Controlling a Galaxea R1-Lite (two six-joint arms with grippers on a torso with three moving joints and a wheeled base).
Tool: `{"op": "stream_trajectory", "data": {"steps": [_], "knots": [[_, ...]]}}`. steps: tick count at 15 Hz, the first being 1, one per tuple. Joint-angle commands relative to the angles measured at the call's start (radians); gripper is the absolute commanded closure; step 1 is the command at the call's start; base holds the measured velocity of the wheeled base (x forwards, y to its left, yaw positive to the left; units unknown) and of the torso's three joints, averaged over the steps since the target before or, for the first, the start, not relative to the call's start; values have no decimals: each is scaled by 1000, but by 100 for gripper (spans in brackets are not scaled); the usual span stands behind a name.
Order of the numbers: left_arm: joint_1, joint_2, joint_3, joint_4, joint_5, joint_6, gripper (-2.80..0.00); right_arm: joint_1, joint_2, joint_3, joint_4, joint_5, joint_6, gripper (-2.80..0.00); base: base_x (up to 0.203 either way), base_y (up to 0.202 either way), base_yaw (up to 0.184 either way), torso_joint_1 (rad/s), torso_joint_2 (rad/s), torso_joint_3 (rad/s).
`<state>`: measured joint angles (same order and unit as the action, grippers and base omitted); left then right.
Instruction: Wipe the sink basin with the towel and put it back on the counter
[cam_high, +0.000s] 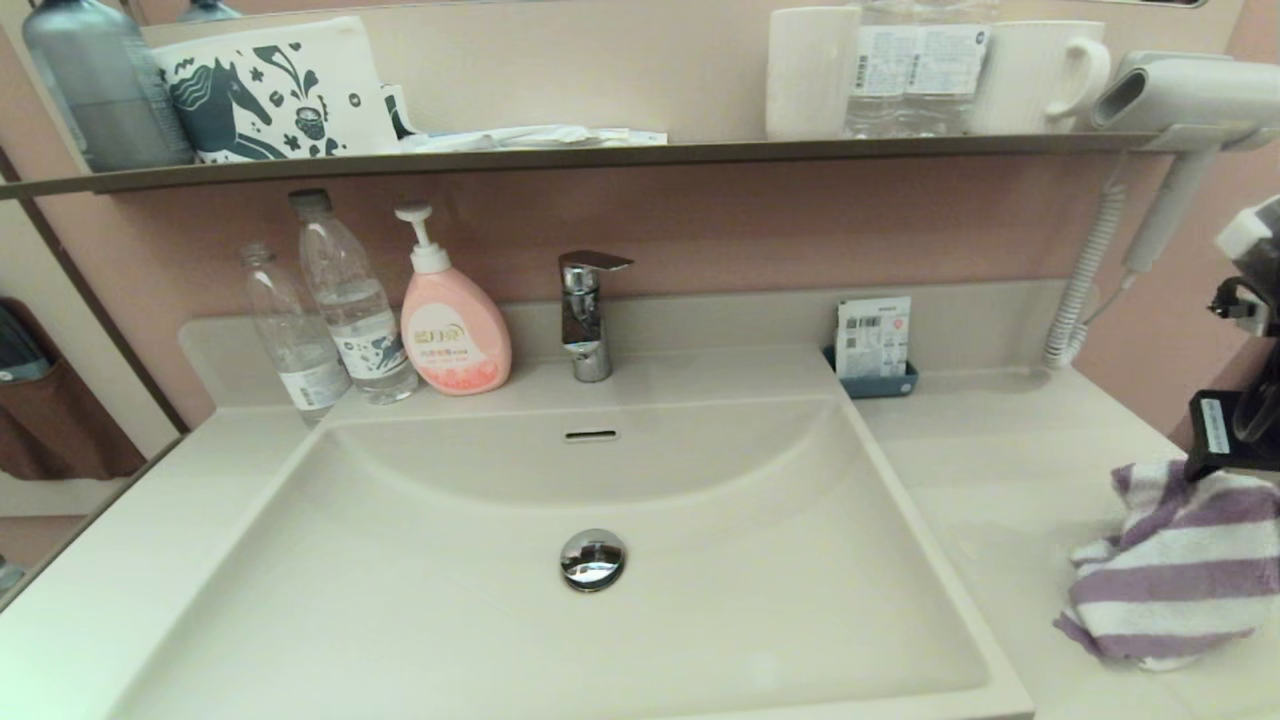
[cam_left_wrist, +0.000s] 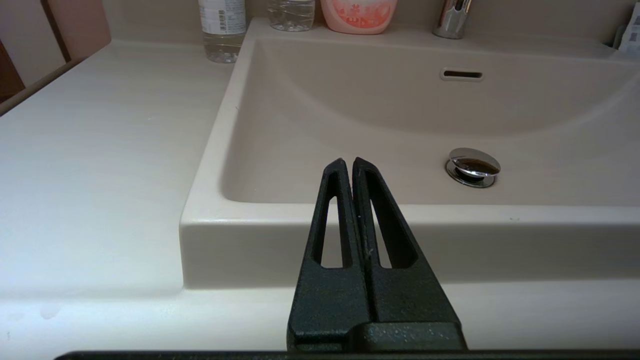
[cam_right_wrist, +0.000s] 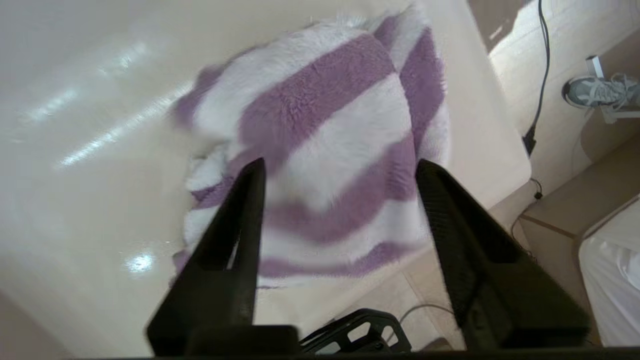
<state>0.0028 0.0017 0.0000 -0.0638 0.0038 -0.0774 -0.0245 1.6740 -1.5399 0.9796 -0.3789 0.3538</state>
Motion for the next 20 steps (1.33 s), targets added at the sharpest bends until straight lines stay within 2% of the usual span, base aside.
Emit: {"op": "stream_trajectory", "data": {"steps": [1,2,3,4,8,11,13,14,16,20], "knots": [[0,1,0,-1,1,-1,0,0,1,-69,36,1,2,-280,0,0,0,0,0,0],[0,1,0,-1,1,-1,0,5,1,-120,80,3,3,-280,0,0,0,0,0,0],[0,1,0,-1,1,-1,0,21,-2,-143,114,2,5,-242,0,0,0,0,0,0],[0,1,0,-1,1,-1,0,28,-10,-143,117,2,5,0,0,0,0,0,0,0],[0,1,0,-1,2,-1,0,68,-33,-140,118,5,10,0,0,0,0,0,0,0],[0,1,0,-1,1,-1,0,240,-98,-131,121,4,37,0,0,0,0,0,0,0],[0,1,0,-1,2,-1,0,370,-177,-120,129,2,130,0,0,0,0,0,0,0],[0,0,0,-1,1,-1,0,395,-236,-118,146,2,160,0,0,0,0,0,0,0],[0,1,0,-1,1,-1,0,395,-375,-109,169,4,192,0,0,0,0,0,0,0],[0,1,0,-1,1,-1,0,210,-698,-65,176,30,253,0,0,0,0,0,0,0]]}}
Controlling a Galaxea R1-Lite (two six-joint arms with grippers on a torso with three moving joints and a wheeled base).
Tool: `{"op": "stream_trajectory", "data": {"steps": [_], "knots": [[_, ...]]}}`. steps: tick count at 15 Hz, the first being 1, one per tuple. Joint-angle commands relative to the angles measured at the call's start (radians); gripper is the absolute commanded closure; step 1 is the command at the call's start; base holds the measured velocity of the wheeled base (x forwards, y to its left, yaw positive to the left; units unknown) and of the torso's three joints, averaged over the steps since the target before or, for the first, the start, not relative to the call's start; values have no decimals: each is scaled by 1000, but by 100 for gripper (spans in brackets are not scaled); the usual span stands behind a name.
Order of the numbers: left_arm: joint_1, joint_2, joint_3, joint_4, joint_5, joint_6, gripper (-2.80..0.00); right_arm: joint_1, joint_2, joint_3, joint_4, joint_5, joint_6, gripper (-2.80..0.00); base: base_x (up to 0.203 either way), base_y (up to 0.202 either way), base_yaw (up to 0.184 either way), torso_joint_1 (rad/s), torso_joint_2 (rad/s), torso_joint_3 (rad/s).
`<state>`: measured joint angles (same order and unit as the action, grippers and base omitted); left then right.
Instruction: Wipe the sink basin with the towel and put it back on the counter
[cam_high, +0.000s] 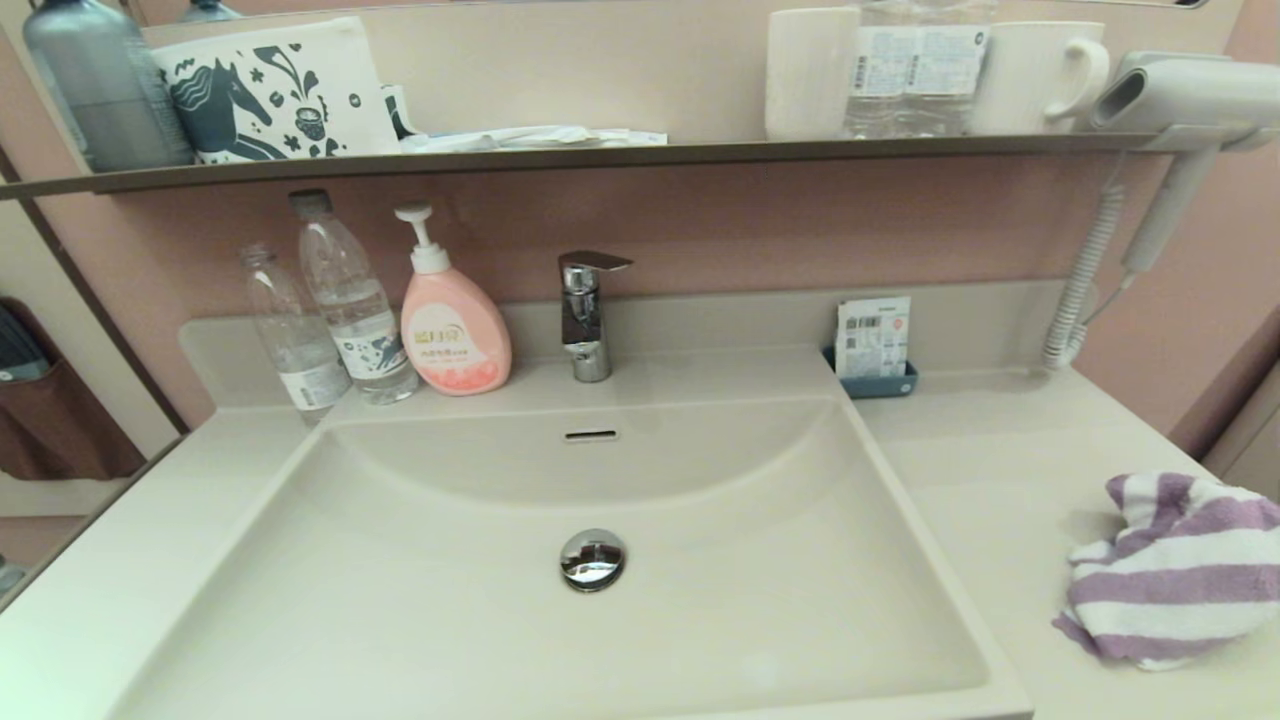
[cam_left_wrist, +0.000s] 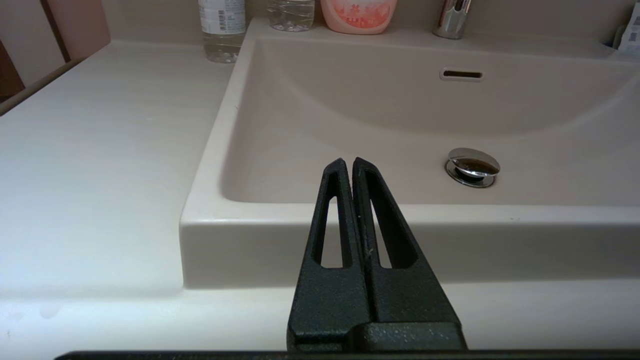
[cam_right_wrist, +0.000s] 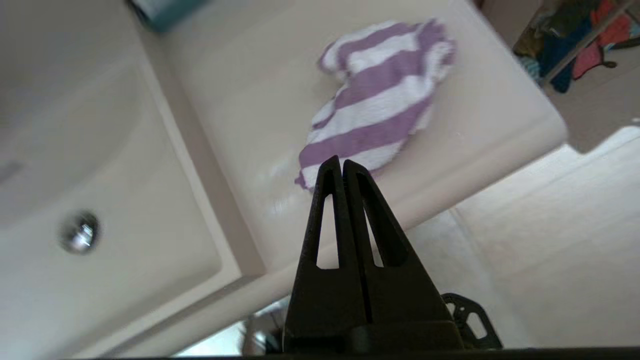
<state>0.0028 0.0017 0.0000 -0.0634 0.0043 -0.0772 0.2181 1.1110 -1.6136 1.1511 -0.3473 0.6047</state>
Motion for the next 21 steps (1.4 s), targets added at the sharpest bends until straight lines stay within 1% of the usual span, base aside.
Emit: {"op": "stream_trajectory", "data": {"steps": [1,3,4,5,6,8,10,14,15,17,18,20,21], "knots": [[0,1,0,-1,2,-1,0,-77,-207,33,2,13,12,0,0,0,0,0,0,0],[0,1,0,-1,1,-1,0,-139,-397,134,-29,57,13,0,0,0,0,0,0,0],[0,1,0,-1,2,-1,0,-163,-490,211,-63,74,4,0,0,0,0,0,0,0],[0,1,0,-1,0,-1,0,-180,-567,316,-109,87,-12,0,0,0,0,0,0,0],[0,1,0,-1,0,-1,0,-190,-623,427,-166,97,-35,0,0,0,0,0,0,0],[0,1,0,-1,0,-1,0,-201,-729,602,-302,110,-94,0,0,0,0,0,0,0],[0,1,0,-1,0,-1,0,-211,-850,681,-397,126,-152,0,0,0,0,0,0,0],[0,1,0,-1,0,-1,0,-216,-969,917,-617,171,-218,0,0,0,0,0,0,0],[0,1,0,-1,1,-1,0,-217,-1004,995,-672,193,-257,0,0,0,0,0,0,0],[0,1,0,-1,2,-1,0,-218,-1063,1124,-728,215,-347,0,0,0,0,0,0,0],[0,1,0,-1,0,-1,0,-218,-1094,1177,-741,221,-378,0,0,0,0,0,0,0],[0,1,0,-1,0,-1,0,-218,-1108,1281,-785,225,-409,0,0,0,0,0,0,0],[0,1,0,-1,0,-1,0,-218,-1109,1357,-865,225,-414,0,0,0,0,0,0,0]]}}
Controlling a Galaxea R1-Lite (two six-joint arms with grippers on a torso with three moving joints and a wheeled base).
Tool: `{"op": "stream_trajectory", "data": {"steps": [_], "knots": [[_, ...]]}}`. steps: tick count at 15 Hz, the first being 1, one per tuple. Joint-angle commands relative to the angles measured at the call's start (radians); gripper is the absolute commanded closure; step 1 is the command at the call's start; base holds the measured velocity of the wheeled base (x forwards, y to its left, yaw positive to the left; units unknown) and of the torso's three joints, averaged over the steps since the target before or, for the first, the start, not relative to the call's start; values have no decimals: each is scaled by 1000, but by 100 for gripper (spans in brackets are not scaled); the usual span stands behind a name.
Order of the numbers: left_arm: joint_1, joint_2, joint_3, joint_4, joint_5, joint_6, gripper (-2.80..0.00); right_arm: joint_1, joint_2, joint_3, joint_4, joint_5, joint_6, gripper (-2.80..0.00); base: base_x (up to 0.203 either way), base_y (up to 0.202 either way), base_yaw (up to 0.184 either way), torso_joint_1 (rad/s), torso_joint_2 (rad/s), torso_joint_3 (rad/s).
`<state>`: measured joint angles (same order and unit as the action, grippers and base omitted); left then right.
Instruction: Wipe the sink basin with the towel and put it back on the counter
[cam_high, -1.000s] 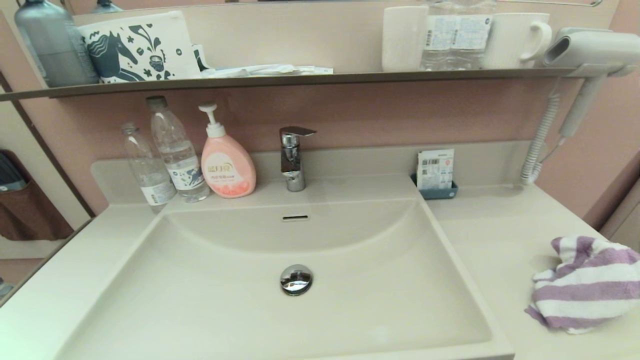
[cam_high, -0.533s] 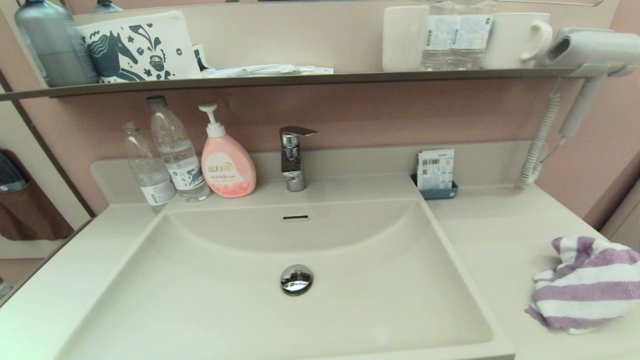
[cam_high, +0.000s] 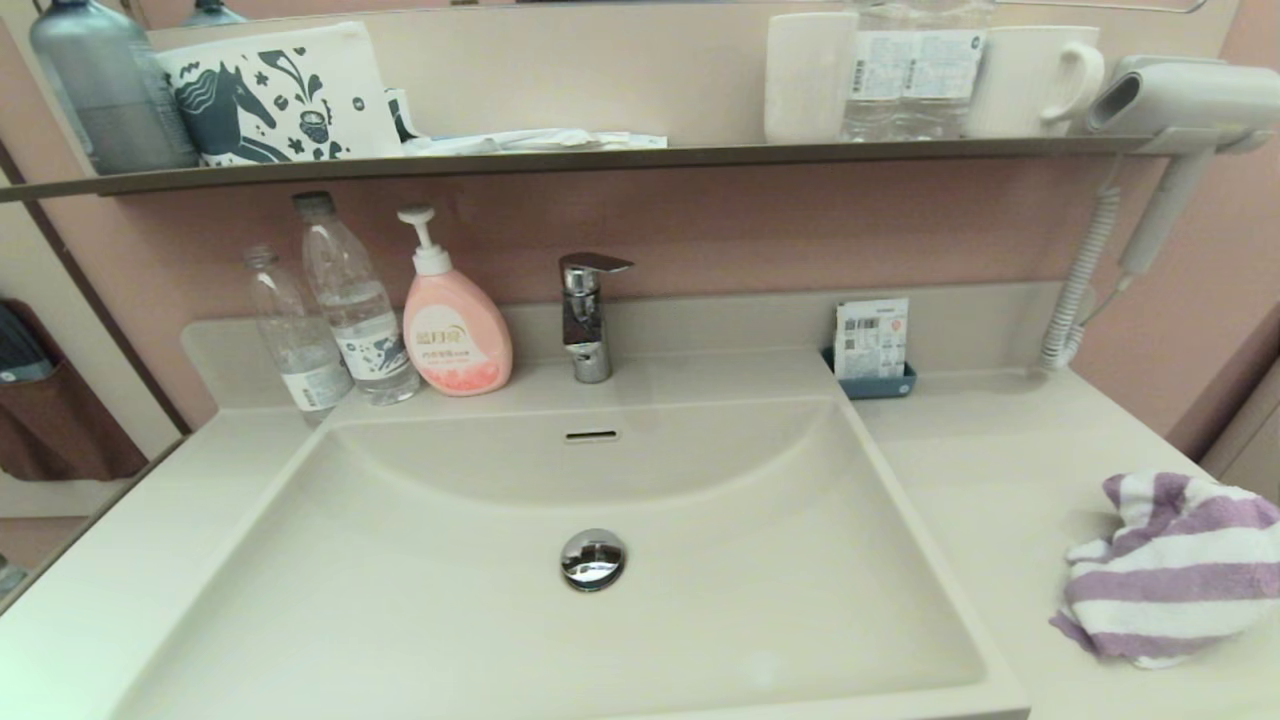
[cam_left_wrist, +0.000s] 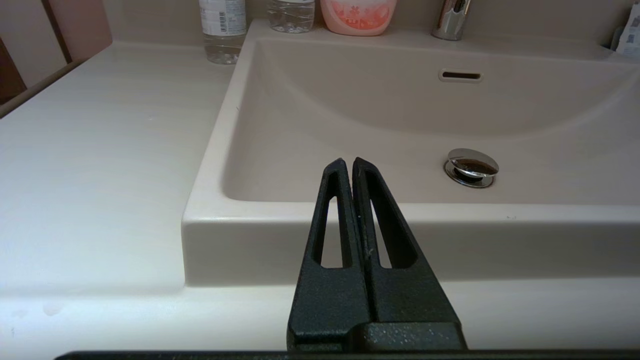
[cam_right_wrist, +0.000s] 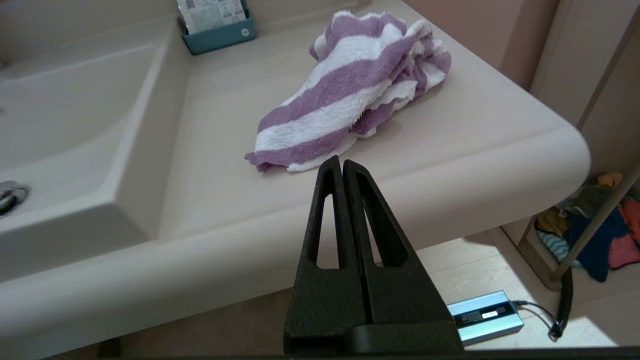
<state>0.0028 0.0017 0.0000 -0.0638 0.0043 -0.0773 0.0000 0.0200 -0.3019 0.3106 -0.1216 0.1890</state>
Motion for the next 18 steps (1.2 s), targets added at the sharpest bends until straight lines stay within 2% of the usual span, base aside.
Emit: {"op": "stream_trajectory", "data": {"steps": [1,3,5,6,9,18], "knots": [[0,1,0,-1,1,-1,0,0,-19,112,-117,0,-8,0,0,0,0,0,0,0],[0,1,0,-1,0,-1,0,0,-20,208,-230,1,-54,0,0,0,0,0,0,0],[0,1,0,-1,0,-1,0,0,-20,238,-240,7,-64,0,0,0,0,0,0,0],[0,1,0,-1,0,-1,0,0,-20,242,-240,35,-67,0,0,0,0,0,0,0],[0,1,0,-1,1,-1,0,0,-20,284,-263,86,-163,0,0,0,0,0,0,0],[0,1,0,-1,1,-1,0,0,-20,288,-285,88,-152,0,0,0,0,0,0,0]]}}
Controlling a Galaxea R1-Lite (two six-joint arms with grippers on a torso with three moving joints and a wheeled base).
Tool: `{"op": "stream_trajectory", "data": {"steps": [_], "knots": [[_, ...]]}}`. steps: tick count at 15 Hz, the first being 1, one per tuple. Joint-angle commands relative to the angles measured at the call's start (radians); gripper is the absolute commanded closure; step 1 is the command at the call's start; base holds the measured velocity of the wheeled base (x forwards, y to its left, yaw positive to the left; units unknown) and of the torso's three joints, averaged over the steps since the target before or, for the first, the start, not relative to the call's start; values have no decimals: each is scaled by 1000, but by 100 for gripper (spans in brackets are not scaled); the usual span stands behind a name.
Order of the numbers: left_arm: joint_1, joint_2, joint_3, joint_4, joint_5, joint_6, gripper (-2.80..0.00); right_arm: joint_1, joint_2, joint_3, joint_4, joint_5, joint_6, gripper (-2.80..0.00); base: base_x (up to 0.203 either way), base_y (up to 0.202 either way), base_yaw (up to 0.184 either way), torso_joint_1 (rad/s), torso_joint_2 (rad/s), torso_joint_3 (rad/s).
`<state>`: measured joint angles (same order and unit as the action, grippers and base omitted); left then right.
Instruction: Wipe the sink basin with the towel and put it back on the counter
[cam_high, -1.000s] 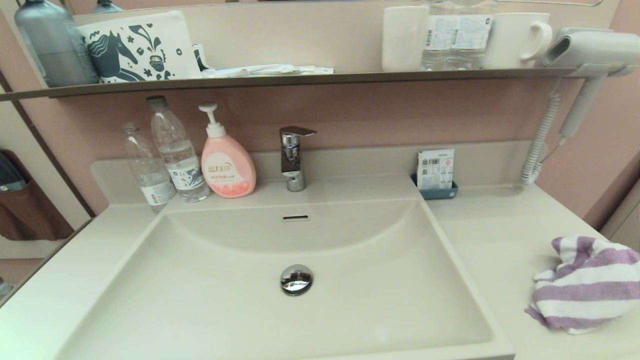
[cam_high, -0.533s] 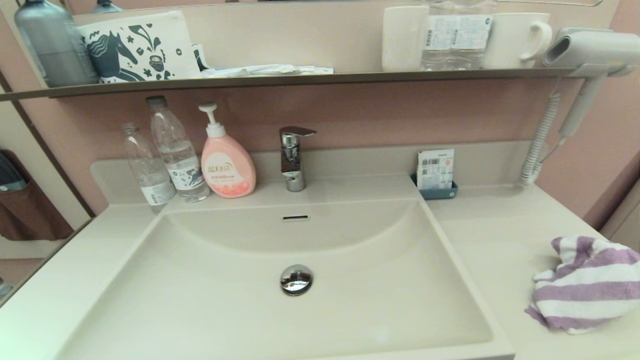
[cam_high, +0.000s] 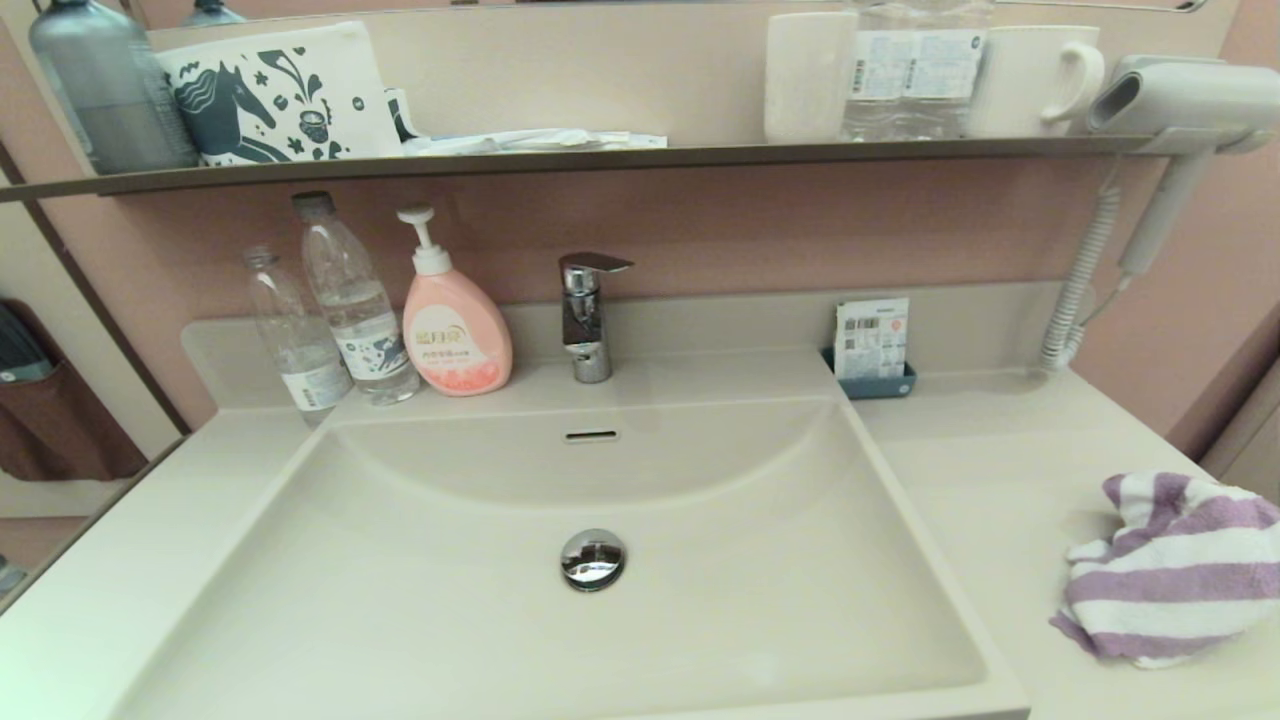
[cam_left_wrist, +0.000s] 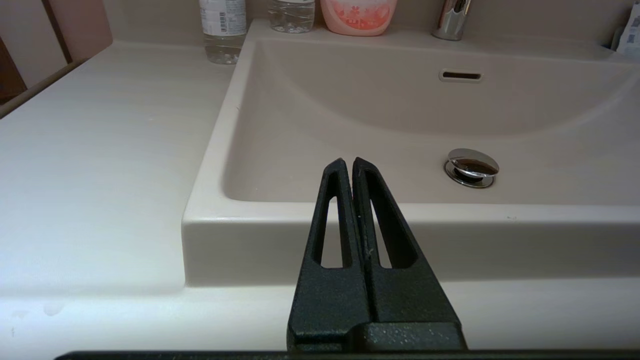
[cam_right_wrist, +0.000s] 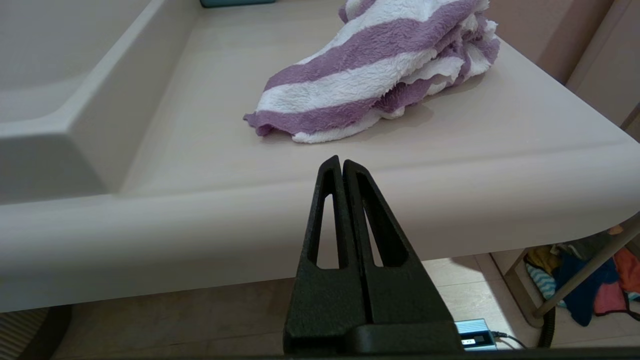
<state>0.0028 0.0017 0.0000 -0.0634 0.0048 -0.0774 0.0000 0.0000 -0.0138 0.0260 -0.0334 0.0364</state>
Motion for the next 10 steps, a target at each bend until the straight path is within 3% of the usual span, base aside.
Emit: {"op": "stream_trajectory", "data": {"steps": [1,10], "knots": [[0,1,0,-1,0,-1,0,0,0,0,0,0,0,0,0,0,0,0,0,0],[0,1,0,-1,1,-1,0,0,0,0,0,0,2,0,0,0,0,0,0,0]]}}
